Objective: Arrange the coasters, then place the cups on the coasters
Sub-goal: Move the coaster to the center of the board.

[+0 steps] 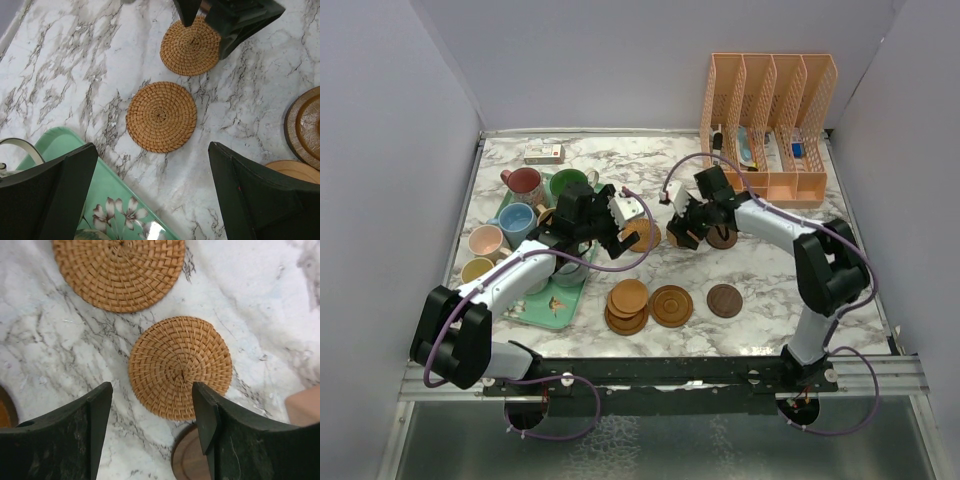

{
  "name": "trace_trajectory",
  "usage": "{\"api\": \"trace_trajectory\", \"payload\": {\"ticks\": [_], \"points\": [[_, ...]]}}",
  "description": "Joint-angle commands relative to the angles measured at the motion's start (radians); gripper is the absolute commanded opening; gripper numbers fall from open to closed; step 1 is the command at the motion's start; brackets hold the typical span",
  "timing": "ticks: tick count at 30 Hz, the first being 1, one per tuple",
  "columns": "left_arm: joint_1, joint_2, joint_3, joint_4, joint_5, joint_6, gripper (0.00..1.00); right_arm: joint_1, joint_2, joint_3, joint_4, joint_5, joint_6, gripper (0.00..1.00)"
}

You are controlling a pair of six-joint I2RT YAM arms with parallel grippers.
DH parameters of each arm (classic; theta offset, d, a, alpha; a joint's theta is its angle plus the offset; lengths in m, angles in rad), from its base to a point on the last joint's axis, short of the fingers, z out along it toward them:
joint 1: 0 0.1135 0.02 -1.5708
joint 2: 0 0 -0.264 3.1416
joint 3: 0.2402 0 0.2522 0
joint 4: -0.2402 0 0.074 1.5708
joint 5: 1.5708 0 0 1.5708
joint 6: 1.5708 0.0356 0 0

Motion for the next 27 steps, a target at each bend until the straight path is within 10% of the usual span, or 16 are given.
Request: {"api": "trace_trajectory", "payload": {"ticks": [1,27], "points": [[0.005,-0.021,-0.008,0.02,0.029,0.004,0.98,-0.003,-0.157,-0.056,-0.028,-0.036,-0.035,0.66],[0.008,-0.003,-0.024,0.038,0.03,0.004,0.98,-0.015,-0.596,-0.589,-0.138,0.098,-0.158,0.5]]}}
